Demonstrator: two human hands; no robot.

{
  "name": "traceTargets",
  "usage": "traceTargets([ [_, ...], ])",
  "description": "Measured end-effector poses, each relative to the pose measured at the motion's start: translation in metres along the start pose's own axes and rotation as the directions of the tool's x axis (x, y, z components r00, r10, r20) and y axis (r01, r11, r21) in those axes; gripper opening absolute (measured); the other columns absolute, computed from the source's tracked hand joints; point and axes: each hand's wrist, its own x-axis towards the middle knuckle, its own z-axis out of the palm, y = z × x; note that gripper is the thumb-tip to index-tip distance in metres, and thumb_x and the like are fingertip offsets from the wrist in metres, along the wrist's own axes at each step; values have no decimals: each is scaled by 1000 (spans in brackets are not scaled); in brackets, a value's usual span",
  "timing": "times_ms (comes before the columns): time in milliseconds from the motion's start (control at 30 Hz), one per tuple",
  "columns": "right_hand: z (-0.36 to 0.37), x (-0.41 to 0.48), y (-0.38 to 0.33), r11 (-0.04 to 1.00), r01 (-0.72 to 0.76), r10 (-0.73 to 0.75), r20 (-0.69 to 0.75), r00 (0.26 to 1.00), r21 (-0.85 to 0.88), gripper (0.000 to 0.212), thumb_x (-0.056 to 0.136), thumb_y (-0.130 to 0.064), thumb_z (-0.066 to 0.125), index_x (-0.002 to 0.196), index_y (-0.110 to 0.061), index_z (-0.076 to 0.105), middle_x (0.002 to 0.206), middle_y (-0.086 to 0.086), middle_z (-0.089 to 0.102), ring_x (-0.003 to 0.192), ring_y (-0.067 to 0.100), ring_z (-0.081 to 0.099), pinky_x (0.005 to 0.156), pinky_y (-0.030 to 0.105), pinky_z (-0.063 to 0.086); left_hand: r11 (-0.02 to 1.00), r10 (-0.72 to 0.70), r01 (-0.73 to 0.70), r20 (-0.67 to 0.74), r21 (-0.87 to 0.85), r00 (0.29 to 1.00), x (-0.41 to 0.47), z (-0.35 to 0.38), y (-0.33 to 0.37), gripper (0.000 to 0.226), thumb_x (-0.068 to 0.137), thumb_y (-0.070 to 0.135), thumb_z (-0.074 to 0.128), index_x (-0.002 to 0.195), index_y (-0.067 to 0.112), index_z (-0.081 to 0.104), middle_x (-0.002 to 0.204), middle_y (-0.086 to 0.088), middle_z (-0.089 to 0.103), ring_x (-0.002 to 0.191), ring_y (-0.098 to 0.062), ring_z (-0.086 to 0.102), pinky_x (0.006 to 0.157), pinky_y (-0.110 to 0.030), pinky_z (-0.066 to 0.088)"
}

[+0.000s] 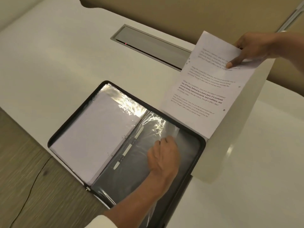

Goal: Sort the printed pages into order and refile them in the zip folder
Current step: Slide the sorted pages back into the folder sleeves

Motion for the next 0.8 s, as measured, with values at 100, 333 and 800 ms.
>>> traceTargets([
  [100, -3, 5, 0, 1000, -3, 2, 74, 997, 22, 34, 73, -28, 94, 101, -14, 80, 92, 5, 81, 92, 30, 76, 82, 39, 63, 997, -66, 66, -7, -31, 998, 7, -9, -2, 36, 67, 13, 92, 63, 20, 58, 48, 5, 52, 39, -12, 48, 43, -24, 21],
  [333, -6, 18, -9, 1000, -13, 15, 131, 991, -14, 39, 69, -27, 96, 102, -16, 80, 91, 3, 82, 89, 32, 78, 89, 51, 62, 996, -72, 71, -13, -61, 997, 7, -10, -4, 41, 66, 28, 99, 77, 21, 61, 60, 6, 58, 46, -12, 55, 41, -25, 35],
  [800, 26, 57, -51, 996, 93, -91, 189, 978, -1, 38, 78, -17, 91, 110, -15, 73, 86, -3, 80, 67, 12, 75, 50, 18, 54, 999, 7, -6, -35, 33, 999, 1, -4, 2, 35, 68, 21, 94, 74, 21, 60, 61, 6, 53, 46, -9, 45, 47, -25, 25],
])
